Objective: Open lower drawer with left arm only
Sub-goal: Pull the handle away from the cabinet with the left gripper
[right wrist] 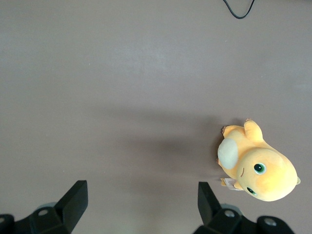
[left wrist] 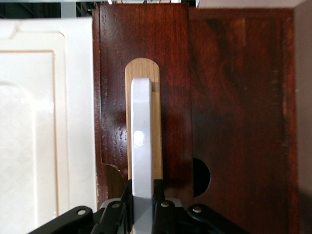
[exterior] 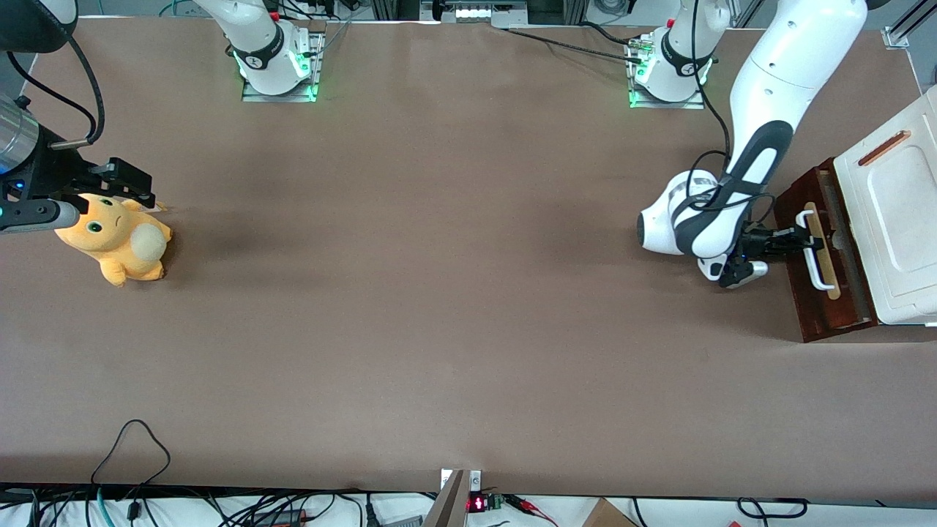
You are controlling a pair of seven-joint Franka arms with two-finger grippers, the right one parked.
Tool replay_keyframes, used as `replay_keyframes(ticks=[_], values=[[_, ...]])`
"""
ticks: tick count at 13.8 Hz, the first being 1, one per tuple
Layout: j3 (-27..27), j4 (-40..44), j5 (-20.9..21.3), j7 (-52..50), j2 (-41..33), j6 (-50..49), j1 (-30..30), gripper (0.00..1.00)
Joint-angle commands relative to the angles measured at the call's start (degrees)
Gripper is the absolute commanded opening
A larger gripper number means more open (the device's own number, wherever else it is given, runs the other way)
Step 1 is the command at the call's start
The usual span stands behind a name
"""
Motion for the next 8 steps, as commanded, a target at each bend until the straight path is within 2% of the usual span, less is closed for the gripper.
replay_keyframes(ticks=[1, 5, 8], values=[[-2.6, 3.1, 2.0, 0.8, 0.5, 1.1, -3.0, 0.0], [-6.9, 3.9, 1.7, 1.4, 0.5, 0.1, -3.7, 0.0], [-8.2, 4.0, 1.2, 1.5, 0.5, -0.5, -4.2, 0.0]])
